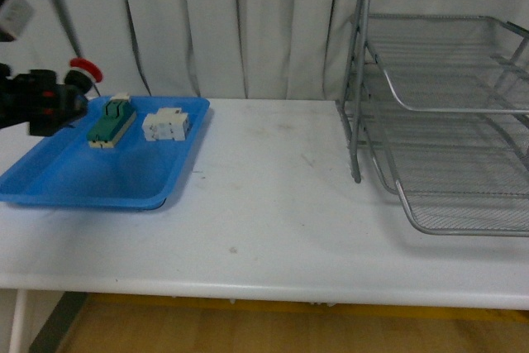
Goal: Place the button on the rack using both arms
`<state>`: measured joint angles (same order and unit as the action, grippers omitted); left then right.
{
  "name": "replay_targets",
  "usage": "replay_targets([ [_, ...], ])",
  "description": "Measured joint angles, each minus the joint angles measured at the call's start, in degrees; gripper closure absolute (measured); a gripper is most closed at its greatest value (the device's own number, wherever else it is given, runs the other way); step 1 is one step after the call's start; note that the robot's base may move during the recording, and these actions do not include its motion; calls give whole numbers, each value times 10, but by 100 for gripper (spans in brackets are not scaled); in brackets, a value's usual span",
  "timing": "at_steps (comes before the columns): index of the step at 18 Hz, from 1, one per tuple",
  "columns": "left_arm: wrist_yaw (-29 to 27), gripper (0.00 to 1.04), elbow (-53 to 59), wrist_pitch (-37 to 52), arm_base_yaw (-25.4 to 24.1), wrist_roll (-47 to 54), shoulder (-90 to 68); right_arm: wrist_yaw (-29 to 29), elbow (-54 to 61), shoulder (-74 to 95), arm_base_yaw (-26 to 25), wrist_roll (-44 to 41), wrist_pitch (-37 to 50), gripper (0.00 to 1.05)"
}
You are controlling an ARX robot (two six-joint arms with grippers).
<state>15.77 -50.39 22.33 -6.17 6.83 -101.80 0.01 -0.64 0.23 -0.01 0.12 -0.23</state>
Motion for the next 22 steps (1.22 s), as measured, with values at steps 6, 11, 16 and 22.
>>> replay_targets([
  [6, 65, 68, 261, 29, -64, 7, 232, 0, 0, 0, 0, 0, 0, 6],
  [11, 67, 68, 263, 50, -76, 7, 196, 0, 0, 0, 0, 0, 0, 6],
  [16, 59, 68, 263, 57, -65, 7, 186, 0, 0, 0, 0, 0, 0, 6],
  [22, 59, 68, 263, 61, -58, 7, 186, 0, 0, 0, 0, 0, 0, 6],
])
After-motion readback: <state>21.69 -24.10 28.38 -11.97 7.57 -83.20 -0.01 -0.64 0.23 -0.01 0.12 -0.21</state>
